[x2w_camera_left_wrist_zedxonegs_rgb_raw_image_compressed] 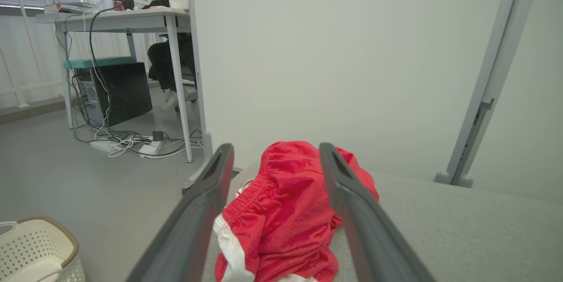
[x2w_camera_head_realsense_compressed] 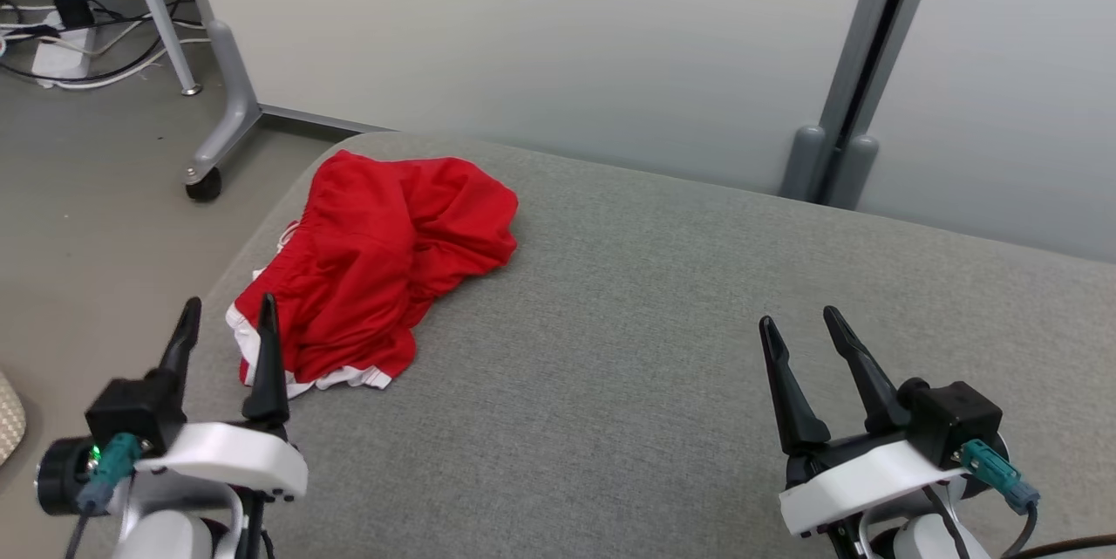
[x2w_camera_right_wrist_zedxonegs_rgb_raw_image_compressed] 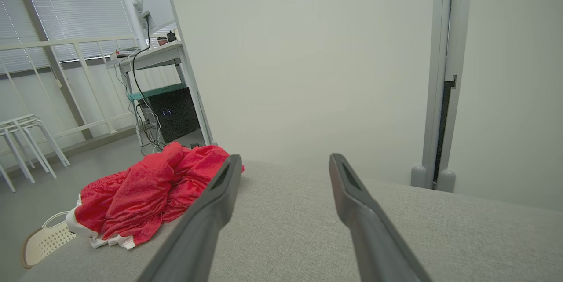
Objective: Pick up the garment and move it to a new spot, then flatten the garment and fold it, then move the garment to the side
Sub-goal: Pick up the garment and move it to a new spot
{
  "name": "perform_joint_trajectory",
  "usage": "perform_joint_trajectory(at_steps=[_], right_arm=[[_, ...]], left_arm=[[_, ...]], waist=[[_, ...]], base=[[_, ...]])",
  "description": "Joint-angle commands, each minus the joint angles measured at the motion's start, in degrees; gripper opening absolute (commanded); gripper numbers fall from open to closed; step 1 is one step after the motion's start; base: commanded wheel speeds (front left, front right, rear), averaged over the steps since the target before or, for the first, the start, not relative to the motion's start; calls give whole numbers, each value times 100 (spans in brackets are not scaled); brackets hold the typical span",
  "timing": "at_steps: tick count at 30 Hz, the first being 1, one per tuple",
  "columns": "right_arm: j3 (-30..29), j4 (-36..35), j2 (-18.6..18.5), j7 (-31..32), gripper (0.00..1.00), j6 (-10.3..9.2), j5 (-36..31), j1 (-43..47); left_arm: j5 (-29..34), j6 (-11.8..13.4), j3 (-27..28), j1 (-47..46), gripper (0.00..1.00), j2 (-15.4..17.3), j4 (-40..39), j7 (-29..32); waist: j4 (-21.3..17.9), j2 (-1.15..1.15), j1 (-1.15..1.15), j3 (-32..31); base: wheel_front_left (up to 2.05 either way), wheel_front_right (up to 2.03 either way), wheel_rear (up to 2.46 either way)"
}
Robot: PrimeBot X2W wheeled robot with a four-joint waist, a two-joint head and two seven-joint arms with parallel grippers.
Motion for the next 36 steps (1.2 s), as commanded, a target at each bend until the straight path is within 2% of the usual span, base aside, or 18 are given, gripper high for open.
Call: perform_joint_trajectory(at_steps=[1, 8, 11, 15, 17, 21, 32, 36], right_arm=[[-17, -10, -37, -30, 100, 10, 3, -40], [53, -67, -35, -29, 100, 11, -77, -198], [64, -90, -36, -29, 100, 11, -112, -286], [82, -118, -36, -29, 100, 11, -191, -436], [109, -133, -37, -29, 100, 11, -229, -520], [129, -160, -43, -29, 100, 11, -260, -659], [92, -243, -85, -29, 100, 11, -282, -868], [86, -260, -91, -30, 100, 11, -269, -925]], left_arm=[[-32, -29, 63, -180, 100, 102, -23, 58], [-470, -183, 330, -870, 100, 519, 162, 1241], [-659, -356, 400, -1239, 100, 781, 371, 1540], [-921, -506, 419, -1746, 100, 1112, 958, 2072], [-865, -532, 374, -1955, 100, 1364, 1350, 2475], [-1170, -578, 472, -2401, 100, 1591, 2062, 3096], [-1765, -686, 434, -2827, 100, 1959, 3240, 4071], [-1918, -693, 356, -2872, 100, 1970, 3537, 4139]], waist=[[-135, 0, 0, 54], [-601, 0, 0, 356], [-800, 0, 0, 538], [-1042, 0, 0, 815], [-1166, 0, 0, 957], [-1421, 0, 0, 1223], [-1850, 0, 0, 1662], [-1911, 0, 0, 1768]], base=[[0, 0, 0], [0, 0, 0], [0, 0, 0], [0, 0, 0], [0, 0, 0], [0, 0, 0], [0, 0, 0], [0, 0, 0]])
